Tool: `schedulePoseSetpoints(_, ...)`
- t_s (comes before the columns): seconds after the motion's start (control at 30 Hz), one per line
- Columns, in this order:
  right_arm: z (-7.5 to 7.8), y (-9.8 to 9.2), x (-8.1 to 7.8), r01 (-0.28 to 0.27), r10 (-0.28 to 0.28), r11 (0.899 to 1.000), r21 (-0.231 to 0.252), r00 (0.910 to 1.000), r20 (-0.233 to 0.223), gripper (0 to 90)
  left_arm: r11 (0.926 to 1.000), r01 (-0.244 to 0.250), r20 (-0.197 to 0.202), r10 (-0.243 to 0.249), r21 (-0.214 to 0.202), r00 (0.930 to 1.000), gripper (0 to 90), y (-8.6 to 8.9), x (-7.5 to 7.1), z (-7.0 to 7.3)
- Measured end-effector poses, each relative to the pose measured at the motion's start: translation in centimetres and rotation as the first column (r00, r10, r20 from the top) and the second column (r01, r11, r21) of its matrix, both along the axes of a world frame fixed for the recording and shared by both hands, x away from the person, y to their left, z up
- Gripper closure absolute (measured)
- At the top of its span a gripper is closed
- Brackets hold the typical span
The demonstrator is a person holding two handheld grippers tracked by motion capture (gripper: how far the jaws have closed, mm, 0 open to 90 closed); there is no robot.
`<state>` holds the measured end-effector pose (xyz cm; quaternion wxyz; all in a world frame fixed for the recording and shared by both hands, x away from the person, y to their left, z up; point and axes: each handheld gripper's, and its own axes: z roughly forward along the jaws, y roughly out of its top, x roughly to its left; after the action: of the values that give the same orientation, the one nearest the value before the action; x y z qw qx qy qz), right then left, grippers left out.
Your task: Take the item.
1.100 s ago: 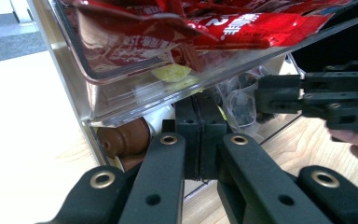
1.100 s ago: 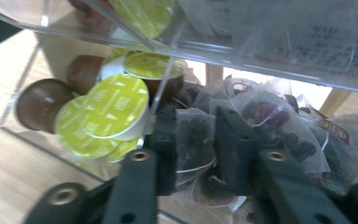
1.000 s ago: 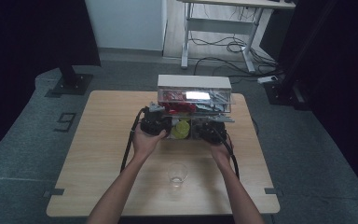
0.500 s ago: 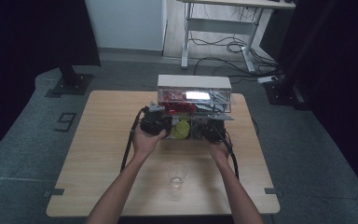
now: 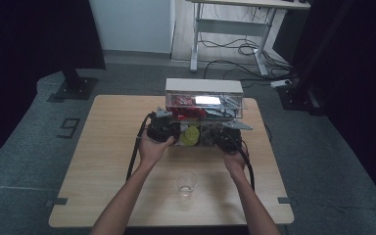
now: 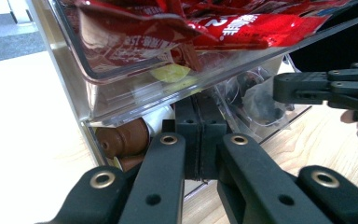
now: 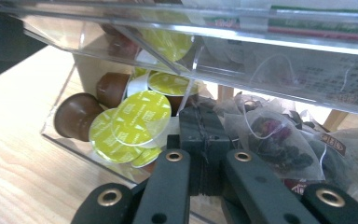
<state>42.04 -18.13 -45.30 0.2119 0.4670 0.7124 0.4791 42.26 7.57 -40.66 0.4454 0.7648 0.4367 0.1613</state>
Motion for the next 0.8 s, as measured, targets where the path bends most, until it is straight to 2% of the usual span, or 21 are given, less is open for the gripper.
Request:
schedulePoseSetpoints(0.17,0.3,-0.4,-0.8,-0.013,0.012,1.000,0.024,0.9999,0.008,89.1,1.0000,-0.003,0.000,0.003,-0.001,1.0000,89.4,0.0,0.0,0.0)
schedulePoseSetpoints(0.5,1.3,-1.2,-2.7,-0.046,0.043,0.997,0.054,0.9977,0.053,89.1,1.0000,-0.007,0.000,0.007,0.002,1.0000,89.8,0.0,0.0,0.0)
schedulePoseSetpoints(0.6,1.1,-1.3,-3.3,-0.053,0.050,0.998,0.041,0.9962,0.071,89.1,1.0000,-0.007,0.000,0.007,0.002,1.0000,89.9,0.0,-0.1,0.0)
schedulePoseSetpoints(0.8,0.7,-1.6,-4.0,-0.065,0.061,0.996,0.057,0.9954,0.074,89.1,1.0000,-0.007,-0.001,0.007,-0.001,1.0000,89.9,0.0,-0.1,0.0)
